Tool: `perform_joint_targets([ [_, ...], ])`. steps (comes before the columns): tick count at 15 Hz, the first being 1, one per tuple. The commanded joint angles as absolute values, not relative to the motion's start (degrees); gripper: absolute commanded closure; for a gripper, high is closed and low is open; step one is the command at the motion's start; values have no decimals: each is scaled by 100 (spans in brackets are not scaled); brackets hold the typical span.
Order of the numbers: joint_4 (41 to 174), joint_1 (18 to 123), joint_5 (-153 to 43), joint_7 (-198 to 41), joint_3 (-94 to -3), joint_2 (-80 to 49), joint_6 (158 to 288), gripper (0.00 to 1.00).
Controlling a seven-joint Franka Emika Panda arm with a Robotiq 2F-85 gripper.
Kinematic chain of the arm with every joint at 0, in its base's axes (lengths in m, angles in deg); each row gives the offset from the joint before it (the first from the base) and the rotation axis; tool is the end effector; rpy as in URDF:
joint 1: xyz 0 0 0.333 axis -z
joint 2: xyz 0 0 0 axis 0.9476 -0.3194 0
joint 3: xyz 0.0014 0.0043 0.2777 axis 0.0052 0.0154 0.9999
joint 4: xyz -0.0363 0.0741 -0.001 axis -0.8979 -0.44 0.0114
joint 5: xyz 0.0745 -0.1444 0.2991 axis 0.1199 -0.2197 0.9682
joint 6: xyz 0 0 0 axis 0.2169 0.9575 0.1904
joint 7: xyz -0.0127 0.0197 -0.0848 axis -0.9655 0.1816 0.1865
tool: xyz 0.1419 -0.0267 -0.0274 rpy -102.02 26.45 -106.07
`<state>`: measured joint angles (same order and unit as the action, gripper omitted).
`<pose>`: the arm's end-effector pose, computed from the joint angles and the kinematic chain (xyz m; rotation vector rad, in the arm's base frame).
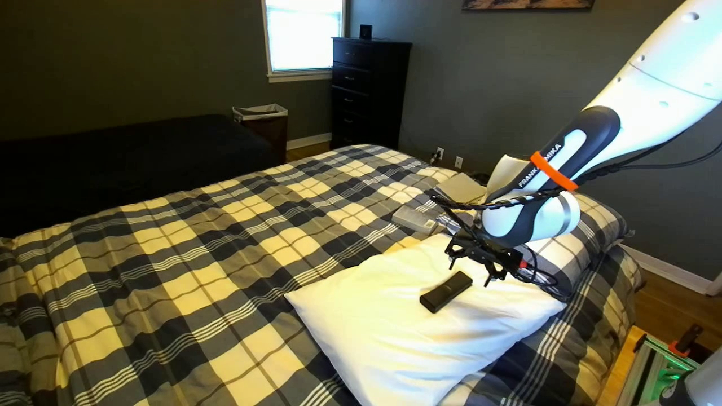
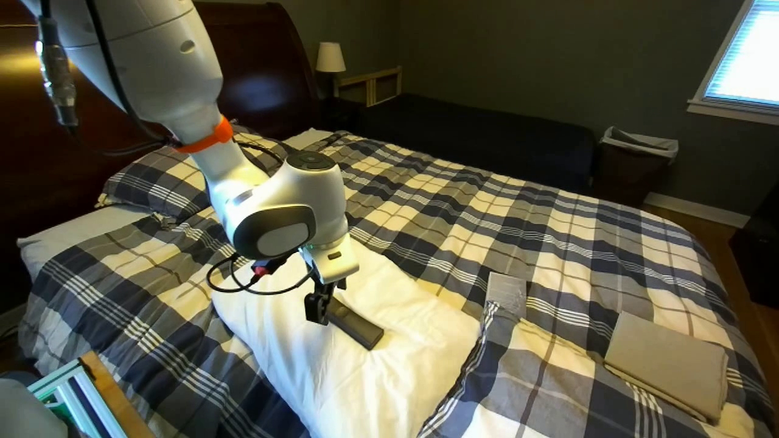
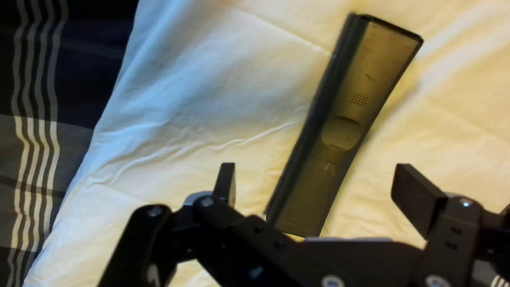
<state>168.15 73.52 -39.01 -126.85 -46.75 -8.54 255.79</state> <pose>0.4017 -0.0420 0.1638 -2.5130 1.7411 -0.0817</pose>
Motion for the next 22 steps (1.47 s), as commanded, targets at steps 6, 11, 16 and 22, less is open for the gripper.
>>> perform_joint_targets([
  [6, 15932, 7087, -3352, -12974, -4750, -1983, 25668, 0],
  [11, 15624, 6981, -3325, -13048, -4735, -2426, 25571, 0],
  [16, 15422, 6985, -3241, -13026, -4715, -2721, 25596, 0],
  [22, 15425, 6959, -3169, -13047, -4762, -2710, 25622, 44],
])
